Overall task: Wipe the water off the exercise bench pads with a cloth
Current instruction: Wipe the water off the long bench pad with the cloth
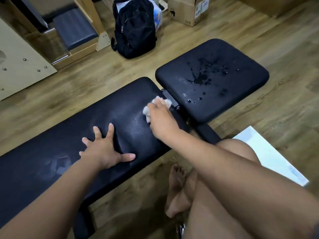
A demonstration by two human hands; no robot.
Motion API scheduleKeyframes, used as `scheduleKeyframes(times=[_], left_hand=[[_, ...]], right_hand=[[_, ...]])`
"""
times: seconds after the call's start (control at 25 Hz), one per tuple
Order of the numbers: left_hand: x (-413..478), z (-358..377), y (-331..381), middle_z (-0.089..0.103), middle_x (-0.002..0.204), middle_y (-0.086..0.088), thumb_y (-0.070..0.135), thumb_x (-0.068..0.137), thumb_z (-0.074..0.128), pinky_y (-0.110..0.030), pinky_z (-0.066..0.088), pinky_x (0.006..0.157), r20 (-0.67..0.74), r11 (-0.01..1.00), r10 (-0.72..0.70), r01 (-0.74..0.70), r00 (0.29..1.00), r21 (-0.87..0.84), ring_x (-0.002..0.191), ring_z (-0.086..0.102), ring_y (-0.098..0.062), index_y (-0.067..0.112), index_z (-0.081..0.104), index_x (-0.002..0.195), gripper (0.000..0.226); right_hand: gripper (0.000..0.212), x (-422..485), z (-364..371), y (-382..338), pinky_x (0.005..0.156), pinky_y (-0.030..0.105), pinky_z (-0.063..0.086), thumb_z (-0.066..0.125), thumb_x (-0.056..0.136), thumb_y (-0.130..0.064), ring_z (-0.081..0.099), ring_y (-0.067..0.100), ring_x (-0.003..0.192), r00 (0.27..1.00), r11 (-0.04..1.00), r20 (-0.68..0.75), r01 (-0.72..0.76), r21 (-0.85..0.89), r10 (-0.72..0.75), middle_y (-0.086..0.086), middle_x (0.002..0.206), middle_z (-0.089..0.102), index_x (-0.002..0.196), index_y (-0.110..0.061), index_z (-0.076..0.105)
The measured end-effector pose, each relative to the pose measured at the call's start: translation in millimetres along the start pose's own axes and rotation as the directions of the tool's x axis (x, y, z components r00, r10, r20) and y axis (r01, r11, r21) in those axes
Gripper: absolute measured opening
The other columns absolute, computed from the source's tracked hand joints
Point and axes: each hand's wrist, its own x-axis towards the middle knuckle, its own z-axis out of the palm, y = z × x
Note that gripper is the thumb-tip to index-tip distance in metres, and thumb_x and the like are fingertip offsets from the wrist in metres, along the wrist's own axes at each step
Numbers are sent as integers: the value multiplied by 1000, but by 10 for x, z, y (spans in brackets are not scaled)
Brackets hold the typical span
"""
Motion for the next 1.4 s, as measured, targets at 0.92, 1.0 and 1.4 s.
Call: scheduleKeyframes(times=[0.92,1.0,1.4], left_hand=[[56,-94,143,-25,160,-11,67,49,85,-67,24,112,46,998,-62,62,997,-1,143,-7,-57,36,-21,151,150],[55,-96,154,-25,160,-11,66,49,85,-67,23,112,49,998,-64,64,997,-8,143,-8,-57,37,-21,151,150],[47,-82,169,-28,159,-12,63,52,86,-71,16,112,42,998,-64,65,997,-27,141,-14,-58,33,-21,152,149]], right_hand=[[39,1659,-224,-51,88,31,48,58,89,-32,58,32,110,963,981,189,-185,-58,193,15,126,57,121,-11,55],[35,1693,-246,-25,88,31,47,54,94,-29,56,32,113,959,974,207,-213,70,195,15,130,54,123,-9,54],[27,972,-378,-33,99,48,37,48,87,-8,55,39,108,969,913,241,148,-381,-57,15,116,57,114,-8,48]])
